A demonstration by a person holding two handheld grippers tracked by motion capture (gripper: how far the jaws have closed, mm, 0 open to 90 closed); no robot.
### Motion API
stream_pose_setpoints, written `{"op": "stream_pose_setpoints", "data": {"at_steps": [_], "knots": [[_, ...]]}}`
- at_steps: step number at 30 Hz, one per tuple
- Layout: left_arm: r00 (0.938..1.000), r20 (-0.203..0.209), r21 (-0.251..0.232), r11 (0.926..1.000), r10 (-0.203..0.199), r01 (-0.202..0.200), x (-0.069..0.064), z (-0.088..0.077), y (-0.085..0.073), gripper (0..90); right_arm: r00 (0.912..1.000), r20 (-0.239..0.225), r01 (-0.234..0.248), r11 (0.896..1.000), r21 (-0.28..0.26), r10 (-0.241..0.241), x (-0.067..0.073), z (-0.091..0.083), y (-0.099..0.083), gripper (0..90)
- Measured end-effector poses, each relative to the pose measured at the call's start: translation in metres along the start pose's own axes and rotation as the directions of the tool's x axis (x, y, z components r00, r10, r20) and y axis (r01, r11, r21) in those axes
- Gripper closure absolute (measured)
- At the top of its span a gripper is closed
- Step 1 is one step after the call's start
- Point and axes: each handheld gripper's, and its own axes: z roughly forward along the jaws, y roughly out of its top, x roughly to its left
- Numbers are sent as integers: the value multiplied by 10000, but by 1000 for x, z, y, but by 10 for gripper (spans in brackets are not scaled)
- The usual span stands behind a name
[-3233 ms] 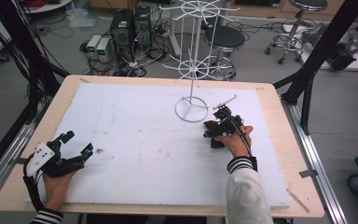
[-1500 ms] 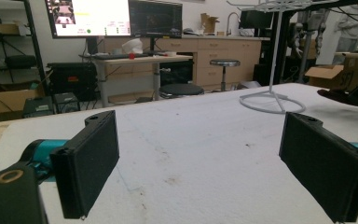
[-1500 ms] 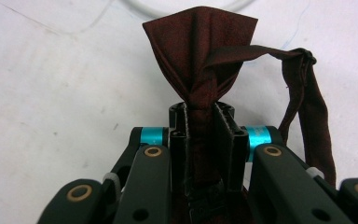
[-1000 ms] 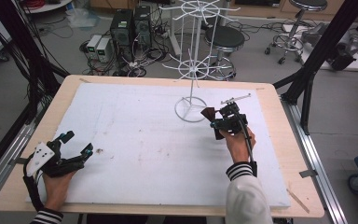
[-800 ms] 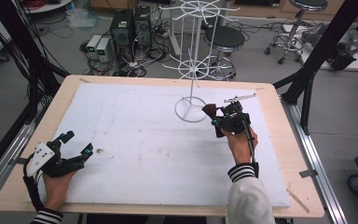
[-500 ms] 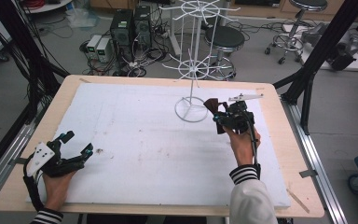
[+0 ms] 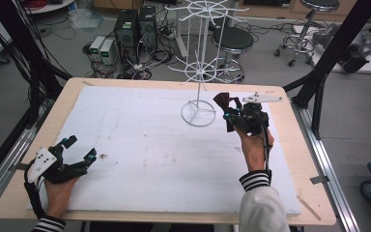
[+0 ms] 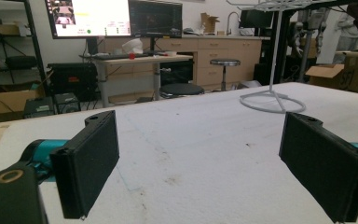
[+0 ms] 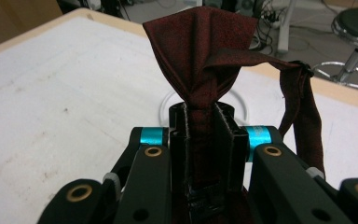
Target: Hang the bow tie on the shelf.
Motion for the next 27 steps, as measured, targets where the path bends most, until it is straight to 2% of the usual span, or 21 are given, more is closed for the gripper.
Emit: {"op": "stream_pose_setpoints", "data": {"at_steps": [9,20,27], "knots": [[10000,4,1,10000,-18,18,0,0,0,124,9999,-84,93,9975,-700,-99,-1,-10,20,776],[10000,-5,-29,10000,-73,73,0,0,0,124,9997,-128,204,9947,-1008,-218,1,-11,37,776],[10000,10,-22,10000,-70,70,0,0,0,123,9995,-188,220,9934,-1129,-243,2,-4,47,775]]}}
